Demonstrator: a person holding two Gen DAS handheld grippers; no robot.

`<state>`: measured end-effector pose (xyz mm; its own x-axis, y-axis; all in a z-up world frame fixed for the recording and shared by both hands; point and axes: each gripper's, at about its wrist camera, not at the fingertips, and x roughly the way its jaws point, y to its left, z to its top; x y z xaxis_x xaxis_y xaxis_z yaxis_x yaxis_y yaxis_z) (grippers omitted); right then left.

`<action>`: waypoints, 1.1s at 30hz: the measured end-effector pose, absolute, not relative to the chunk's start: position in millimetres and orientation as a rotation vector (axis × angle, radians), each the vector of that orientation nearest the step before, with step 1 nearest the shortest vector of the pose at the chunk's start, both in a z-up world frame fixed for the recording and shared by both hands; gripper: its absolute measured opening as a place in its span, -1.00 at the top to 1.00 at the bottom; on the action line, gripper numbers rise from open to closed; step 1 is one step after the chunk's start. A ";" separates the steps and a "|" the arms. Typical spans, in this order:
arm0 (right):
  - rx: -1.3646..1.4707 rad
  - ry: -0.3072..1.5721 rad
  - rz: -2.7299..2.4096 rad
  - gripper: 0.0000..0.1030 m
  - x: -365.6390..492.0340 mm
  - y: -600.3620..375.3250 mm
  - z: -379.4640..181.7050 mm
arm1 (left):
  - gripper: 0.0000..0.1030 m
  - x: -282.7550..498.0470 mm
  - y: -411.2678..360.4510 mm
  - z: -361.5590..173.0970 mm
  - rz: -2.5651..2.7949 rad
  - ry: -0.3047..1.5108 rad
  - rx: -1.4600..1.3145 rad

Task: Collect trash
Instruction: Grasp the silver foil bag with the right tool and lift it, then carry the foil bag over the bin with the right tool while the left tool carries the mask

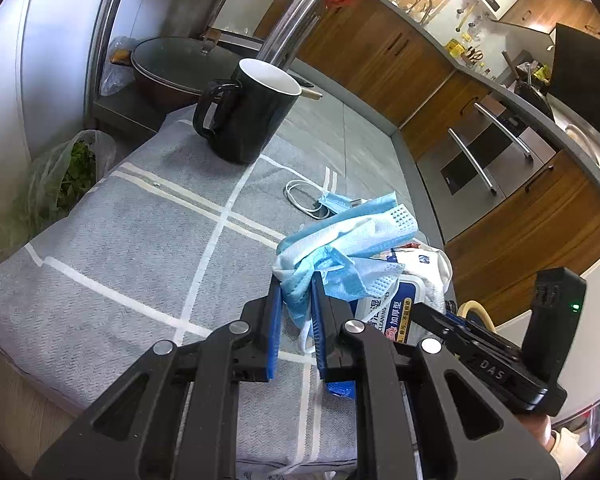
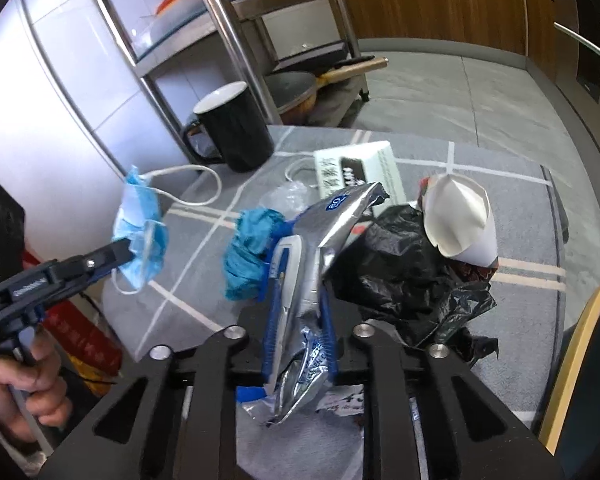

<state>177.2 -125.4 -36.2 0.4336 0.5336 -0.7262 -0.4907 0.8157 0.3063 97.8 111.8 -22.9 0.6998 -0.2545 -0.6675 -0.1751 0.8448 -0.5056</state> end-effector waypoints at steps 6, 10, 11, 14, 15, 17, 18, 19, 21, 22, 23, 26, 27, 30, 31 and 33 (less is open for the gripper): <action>0.049 0.858 0.652 0.77 165.9 -124.0 -9.6 | 0.75 96.0 113.9 -20.7 -0.035 0.791 -0.581; 0.072 0.816 0.672 0.77 157.1 -128.2 13.1 | 0.75 94.3 113.7 -18.6 -0.023 0.781 -0.584; 0.076 0.806 0.675 0.77 155.3 -129.5 17.5 | 0.75 94.1 113.2 -17.7 -0.021 0.779 -0.583; 0.092 0.770 0.677 0.77 146.8 -138.1 34.2 | 0.75 93.8 108.4 -13.4 -0.028 0.771 -0.579; 0.095 0.760 0.676 0.77 144.0 -140.9 38.6 | 0.75 93.3 106.0 -12.3 -0.032 0.769 -0.575; 0.103 0.737 0.667 0.77 137.9 -150.7 48.3 | 0.75 93.5 100.2 -9.1 -0.043 0.764 -0.571; 0.108 0.727 0.660 0.77 135.0 -156.8 52.1 | 0.75 93.8 96.8 -7.5 -0.050 0.760 -0.570; 0.111 0.722 0.654 0.77 133.1 -161.8 54.0 | 0.75 94.5 94.0 -5.8 -0.055 0.758 -0.568; 0.119 0.709 0.633 0.77 127.7 -175.1 59.4 | 0.75 94.9 85.5 -0.3 -0.073 0.746 -0.559; 0.122 0.703 0.624 0.77 124.0 -183.1 60.9 | 0.75 94.5 82.3 1.5 -0.079 0.743 -0.555; 0.125 0.696 0.612 0.77 120.1 -192.1 62.8 | 0.75 94.7 78.0 4.0 -0.088 0.740 -0.552; 0.135 0.689 0.571 0.77 112.3 -213.6 64.5 | 0.75 95.1 60.1 11.3 -0.126 0.733 -0.537; 0.138 0.687 0.558 0.77 110.1 -219.9 64.2 | 0.75 95.1 55.8 13.1 -0.134 0.732 -0.532; 0.150 0.689 0.510 0.77 103.0 -244.2 60.8 | 0.75 96.5 37.0 20.4 -0.166 0.728 -0.511; 0.157 0.690 0.490 0.77 100.3 -254.0 59.1 | 0.75 96.8 29.5 23.0 -0.177 0.727 -0.502; 0.169 0.689 0.462 0.77 97.2 -269.2 57.0 | 0.75 98.7 14.0 29.1 -0.200 0.724 -0.479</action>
